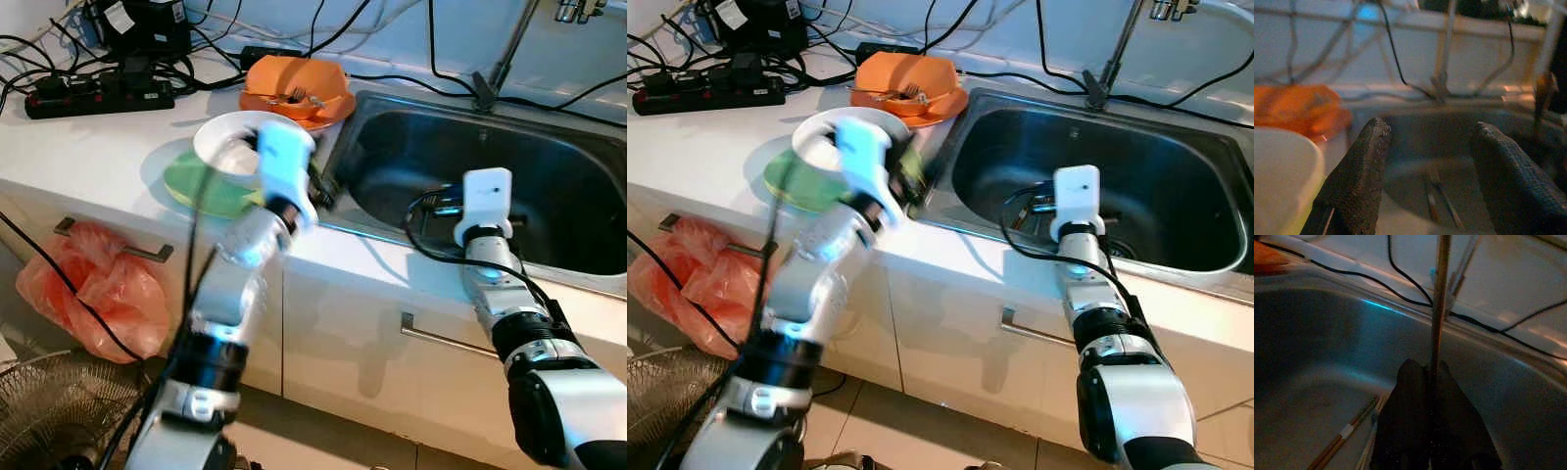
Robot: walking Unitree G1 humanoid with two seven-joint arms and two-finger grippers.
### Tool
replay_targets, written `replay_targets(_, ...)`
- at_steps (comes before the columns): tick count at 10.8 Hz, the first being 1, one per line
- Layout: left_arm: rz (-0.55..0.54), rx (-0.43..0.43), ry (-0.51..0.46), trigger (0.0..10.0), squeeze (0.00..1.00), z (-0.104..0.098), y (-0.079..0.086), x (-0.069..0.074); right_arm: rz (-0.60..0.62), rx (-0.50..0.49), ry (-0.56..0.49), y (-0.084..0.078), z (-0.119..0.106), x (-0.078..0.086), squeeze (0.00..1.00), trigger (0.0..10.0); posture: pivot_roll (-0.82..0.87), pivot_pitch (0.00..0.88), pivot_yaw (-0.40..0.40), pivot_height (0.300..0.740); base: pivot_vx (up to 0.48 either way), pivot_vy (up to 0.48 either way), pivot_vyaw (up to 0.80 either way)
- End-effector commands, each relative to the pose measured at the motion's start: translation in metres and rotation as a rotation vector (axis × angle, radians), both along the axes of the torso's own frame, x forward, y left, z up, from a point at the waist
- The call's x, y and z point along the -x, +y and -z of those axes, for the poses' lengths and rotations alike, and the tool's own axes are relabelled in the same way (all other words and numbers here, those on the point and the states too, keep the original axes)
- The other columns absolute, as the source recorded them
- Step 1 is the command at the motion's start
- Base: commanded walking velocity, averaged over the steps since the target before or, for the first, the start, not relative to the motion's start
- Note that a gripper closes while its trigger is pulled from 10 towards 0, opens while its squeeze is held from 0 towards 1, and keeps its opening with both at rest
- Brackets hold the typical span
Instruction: Kitchen organization
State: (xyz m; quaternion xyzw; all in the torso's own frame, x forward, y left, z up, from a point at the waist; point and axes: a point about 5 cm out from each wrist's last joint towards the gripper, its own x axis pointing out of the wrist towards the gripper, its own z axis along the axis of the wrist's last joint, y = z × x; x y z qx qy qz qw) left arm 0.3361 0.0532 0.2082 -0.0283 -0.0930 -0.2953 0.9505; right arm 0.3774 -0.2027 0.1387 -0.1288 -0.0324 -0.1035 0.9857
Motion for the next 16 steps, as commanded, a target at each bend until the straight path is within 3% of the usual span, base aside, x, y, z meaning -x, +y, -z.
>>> replay_targets(1,0.037,-0.029,0.015,10.0,0.00,0.004,-0.006,0.004,0.021,-0.029,-0.004,-0.005,-0.007,-0.003,0.00,10.0,0.08,0.041,-0.041,0.740,0.000,0.000,0.00)
replay_targets(5,0.013,-0.053,0.099,10.0,0.00,0.027,-0.002,0.003,0.021,-0.072,0.000,-0.004,-0.005,-0.003,0.00,10.0,0.09,0.048,-0.041,0.740,0.000,0.000,0.00)
replay_targets(12,0.009,-0.088,0.129,10.0,0.00,0.042,-0.005,0.004,0.001,-0.119,0.021,0.001,0.004,-0.001,0.03,10.0,0.09,0.056,-0.041,0.740,0.000,0.000,0.00)
replay_targets(13,0.011,-0.089,0.128,10.0,0.00,0.042,-0.005,0.004,-0.001,-0.127,0.020,0.002,0.004,0.000,0.96,10.0,0.09,0.057,-0.039,0.740,0.000,0.000,0.00)
replay_targets(16,0.017,-0.093,0.129,10.0,0.00,0.043,-0.006,0.005,-0.004,-0.132,0.020,0.003,0.005,0.000,1.00,10.0,0.08,0.055,-0.035,0.740,0.000,0.000,0.00)
